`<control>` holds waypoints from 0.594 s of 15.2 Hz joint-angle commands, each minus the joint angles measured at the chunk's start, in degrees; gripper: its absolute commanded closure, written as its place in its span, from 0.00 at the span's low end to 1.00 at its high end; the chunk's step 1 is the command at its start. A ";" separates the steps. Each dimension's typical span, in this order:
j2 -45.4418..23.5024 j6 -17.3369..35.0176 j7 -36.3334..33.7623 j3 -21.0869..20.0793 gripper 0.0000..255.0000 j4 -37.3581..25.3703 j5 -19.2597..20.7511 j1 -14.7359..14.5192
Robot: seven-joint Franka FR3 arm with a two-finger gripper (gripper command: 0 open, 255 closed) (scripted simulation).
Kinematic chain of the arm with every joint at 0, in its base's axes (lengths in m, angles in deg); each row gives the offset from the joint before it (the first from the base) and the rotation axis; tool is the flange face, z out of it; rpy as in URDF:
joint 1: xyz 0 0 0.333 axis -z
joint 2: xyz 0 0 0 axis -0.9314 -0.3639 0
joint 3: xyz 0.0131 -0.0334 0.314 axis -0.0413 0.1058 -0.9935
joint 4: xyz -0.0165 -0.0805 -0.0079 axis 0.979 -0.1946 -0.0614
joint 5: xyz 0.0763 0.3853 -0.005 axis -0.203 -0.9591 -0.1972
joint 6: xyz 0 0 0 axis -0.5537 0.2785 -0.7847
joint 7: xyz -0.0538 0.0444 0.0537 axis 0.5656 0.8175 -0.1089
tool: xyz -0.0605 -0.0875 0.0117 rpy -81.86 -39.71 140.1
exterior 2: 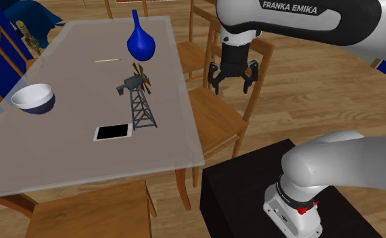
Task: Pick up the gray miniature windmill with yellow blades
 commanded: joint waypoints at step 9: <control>-13.53 7.87 -25.52 -15.09 0.00 -12.21 -3.45 3.63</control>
